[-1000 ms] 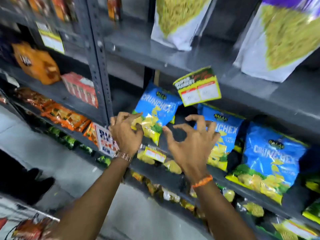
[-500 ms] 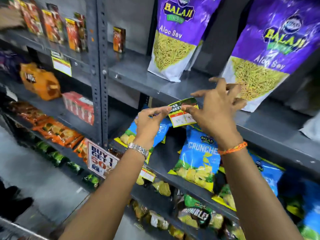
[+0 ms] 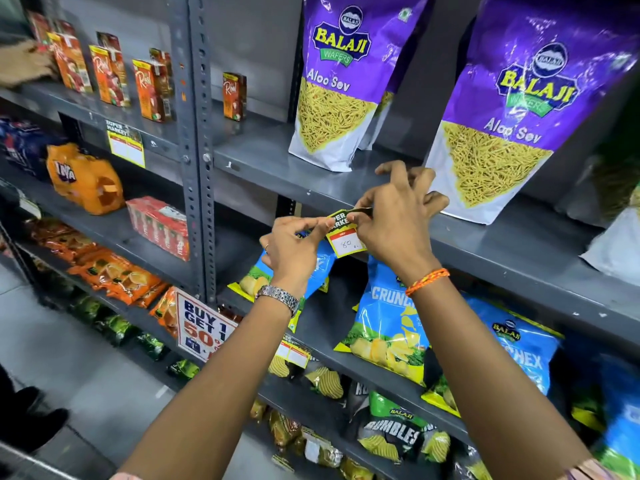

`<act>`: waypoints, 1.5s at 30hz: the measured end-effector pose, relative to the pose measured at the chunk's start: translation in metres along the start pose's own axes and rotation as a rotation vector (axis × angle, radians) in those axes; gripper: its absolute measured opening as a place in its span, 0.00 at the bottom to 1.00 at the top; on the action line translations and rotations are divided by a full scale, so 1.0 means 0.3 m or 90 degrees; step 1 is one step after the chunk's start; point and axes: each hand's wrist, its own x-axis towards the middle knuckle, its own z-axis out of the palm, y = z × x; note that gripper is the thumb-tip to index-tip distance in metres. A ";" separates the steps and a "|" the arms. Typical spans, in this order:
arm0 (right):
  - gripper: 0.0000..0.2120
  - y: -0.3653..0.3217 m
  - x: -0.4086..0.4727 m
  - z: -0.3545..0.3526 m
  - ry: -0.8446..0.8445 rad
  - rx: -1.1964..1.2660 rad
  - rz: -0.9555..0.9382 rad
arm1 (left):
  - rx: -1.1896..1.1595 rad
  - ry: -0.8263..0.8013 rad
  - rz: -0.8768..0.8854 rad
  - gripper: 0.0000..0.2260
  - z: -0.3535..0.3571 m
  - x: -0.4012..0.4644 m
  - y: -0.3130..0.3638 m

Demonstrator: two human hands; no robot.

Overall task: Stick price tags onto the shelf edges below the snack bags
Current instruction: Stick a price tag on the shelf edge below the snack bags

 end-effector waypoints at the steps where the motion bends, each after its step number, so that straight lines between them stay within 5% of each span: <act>1: 0.04 0.001 -0.006 0.005 0.000 0.006 0.003 | 0.017 0.019 0.014 0.07 -0.001 -0.004 0.001; 5: 0.03 0.003 -0.053 0.019 0.037 0.044 0.019 | 0.061 0.066 0.075 0.15 -0.027 -0.005 0.016; 10: 0.06 0.026 -0.139 0.034 0.131 0.156 0.139 | 0.168 0.050 0.200 0.06 -0.083 0.032 0.070; 14: 0.09 0.033 -0.161 0.050 0.154 0.205 0.237 | 0.307 0.081 0.278 0.10 -0.086 0.062 0.142; 28: 0.08 0.036 -0.115 0.054 0.159 0.133 0.302 | 0.420 0.089 0.249 0.17 -0.070 0.092 0.178; 33: 0.19 0.076 -0.120 0.037 0.170 0.140 0.351 | 0.447 0.108 0.280 0.21 -0.107 0.126 0.173; 42: 0.09 0.126 -0.137 -0.020 0.226 0.225 0.324 | 0.564 0.130 0.380 0.11 -0.122 0.110 0.115; 45: 0.18 0.070 -0.096 -0.022 0.173 0.146 0.259 | 0.566 0.144 0.376 0.10 -0.124 0.110 0.105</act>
